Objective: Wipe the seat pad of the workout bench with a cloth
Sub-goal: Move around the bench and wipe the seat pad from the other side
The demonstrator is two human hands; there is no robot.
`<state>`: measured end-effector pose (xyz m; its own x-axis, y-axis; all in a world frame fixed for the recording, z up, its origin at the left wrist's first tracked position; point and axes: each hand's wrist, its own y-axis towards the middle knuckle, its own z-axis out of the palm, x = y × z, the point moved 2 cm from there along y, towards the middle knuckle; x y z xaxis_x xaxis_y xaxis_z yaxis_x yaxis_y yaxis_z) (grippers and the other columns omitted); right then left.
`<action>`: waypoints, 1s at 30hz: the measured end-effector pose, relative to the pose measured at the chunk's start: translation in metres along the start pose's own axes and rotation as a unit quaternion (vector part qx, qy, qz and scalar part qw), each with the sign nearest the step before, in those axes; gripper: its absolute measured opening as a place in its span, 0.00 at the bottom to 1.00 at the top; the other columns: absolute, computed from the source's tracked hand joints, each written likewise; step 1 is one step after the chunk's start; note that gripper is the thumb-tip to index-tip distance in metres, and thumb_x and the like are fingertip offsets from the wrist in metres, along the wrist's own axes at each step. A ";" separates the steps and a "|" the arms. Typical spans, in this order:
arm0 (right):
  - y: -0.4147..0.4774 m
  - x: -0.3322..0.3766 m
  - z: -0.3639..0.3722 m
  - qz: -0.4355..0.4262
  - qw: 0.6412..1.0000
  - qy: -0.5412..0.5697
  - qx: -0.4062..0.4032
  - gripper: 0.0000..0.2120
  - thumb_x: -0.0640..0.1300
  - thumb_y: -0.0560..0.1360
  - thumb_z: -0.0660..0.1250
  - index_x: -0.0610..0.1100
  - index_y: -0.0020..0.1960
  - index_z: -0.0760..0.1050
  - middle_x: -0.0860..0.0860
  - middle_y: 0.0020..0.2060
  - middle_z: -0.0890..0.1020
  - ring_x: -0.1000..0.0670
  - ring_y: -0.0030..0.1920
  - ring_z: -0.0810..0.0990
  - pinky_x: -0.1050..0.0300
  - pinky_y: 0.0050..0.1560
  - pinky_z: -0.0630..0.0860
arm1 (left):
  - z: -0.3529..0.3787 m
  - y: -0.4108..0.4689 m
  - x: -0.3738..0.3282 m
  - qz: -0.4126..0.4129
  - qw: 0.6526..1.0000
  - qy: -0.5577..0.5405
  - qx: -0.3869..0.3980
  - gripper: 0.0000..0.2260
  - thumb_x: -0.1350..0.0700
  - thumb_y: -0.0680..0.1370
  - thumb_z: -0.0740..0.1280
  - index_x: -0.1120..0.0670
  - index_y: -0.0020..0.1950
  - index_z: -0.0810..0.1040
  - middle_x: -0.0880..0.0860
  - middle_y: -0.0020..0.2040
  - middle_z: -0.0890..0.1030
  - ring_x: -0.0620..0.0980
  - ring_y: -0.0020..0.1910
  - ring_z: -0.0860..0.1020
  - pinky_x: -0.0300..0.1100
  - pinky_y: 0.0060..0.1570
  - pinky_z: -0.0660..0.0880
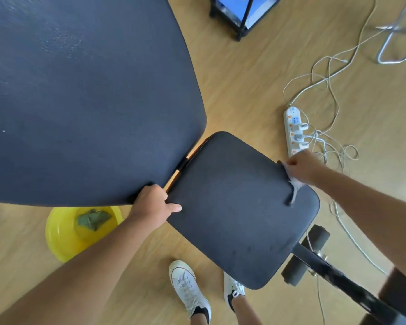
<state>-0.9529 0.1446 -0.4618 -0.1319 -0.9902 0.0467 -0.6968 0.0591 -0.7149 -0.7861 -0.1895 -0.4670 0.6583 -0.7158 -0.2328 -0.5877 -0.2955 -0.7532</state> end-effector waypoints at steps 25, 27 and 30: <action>-0.081 -0.106 0.071 0.243 0.944 0.207 -0.083 0.10 0.32 0.66 0.58 0.35 0.30 0.76 0.43 0.26 0.69 0.46 0.31 0.65 0.55 0.31 0.65 | -0.002 0.003 0.004 0.035 0.997 0.066 0.022 0.24 0.42 0.72 0.76 0.64 0.50 0.83 0.61 0.48 0.83 0.59 0.45 0.81 0.49 0.49 0.77; -0.087 -0.094 0.082 0.271 0.920 0.251 -0.134 0.09 0.34 0.65 0.56 0.40 0.30 0.72 0.44 0.26 0.66 0.45 0.30 0.63 0.54 0.31 0.63 | -0.002 0.005 0.004 0.029 0.997 0.073 0.021 0.21 0.42 0.71 0.76 0.60 0.43 0.79 0.60 0.42 0.79 0.57 0.40 0.77 0.46 0.45 0.76; -0.141 -0.068 0.125 0.273 0.910 0.274 -0.150 0.14 0.39 0.77 0.60 0.40 0.33 0.73 0.47 0.25 0.71 0.42 0.26 0.68 0.60 0.28 0.67 | -0.001 0.007 0.005 0.033 0.997 0.074 0.016 0.20 0.43 0.71 0.77 0.57 0.41 0.74 0.57 0.39 0.74 0.54 0.36 0.72 0.43 0.41 0.71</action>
<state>-0.7576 0.1881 -0.4508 -0.7904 -0.5960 0.1417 -0.5726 0.6365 -0.5167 -0.7873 -0.1959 -0.4734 0.5413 -0.8187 -0.1916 -0.6102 -0.2257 -0.7595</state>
